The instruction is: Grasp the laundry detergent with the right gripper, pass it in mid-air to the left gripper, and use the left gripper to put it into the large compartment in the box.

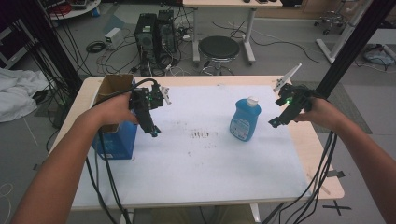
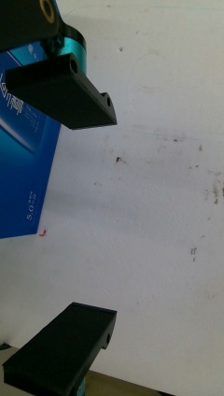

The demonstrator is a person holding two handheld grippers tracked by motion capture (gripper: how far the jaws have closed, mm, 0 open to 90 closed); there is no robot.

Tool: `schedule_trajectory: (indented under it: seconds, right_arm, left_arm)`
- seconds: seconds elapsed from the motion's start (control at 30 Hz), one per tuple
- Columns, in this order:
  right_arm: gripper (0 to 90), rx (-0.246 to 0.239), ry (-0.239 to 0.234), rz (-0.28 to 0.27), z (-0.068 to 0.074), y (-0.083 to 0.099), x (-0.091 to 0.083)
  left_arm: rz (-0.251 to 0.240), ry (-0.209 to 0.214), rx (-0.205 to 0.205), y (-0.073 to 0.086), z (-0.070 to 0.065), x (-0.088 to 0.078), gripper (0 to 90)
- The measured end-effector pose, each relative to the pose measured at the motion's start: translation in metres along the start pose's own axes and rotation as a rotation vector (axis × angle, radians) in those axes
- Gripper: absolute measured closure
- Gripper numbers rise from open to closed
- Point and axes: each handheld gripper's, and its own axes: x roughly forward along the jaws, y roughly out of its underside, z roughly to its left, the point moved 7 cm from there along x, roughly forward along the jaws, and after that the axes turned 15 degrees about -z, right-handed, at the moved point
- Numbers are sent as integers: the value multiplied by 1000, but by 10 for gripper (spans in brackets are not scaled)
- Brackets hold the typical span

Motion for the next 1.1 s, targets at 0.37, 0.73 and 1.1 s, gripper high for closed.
schedule_trajectory:
  seconds: [0.37,0.73,1.1]
  right_arm:
    - [18,76,46,-75,1,5,6]
    - [18,127,70,-218,9,7,14]
    - [18,163,93,-301,14,15,21]
  left_arm:
    - [-6,-5,-1,1,1,-1,74]
    - [-1,0,2,-1,1,2,74]
    - [2,1,2,-1,1,3,74]
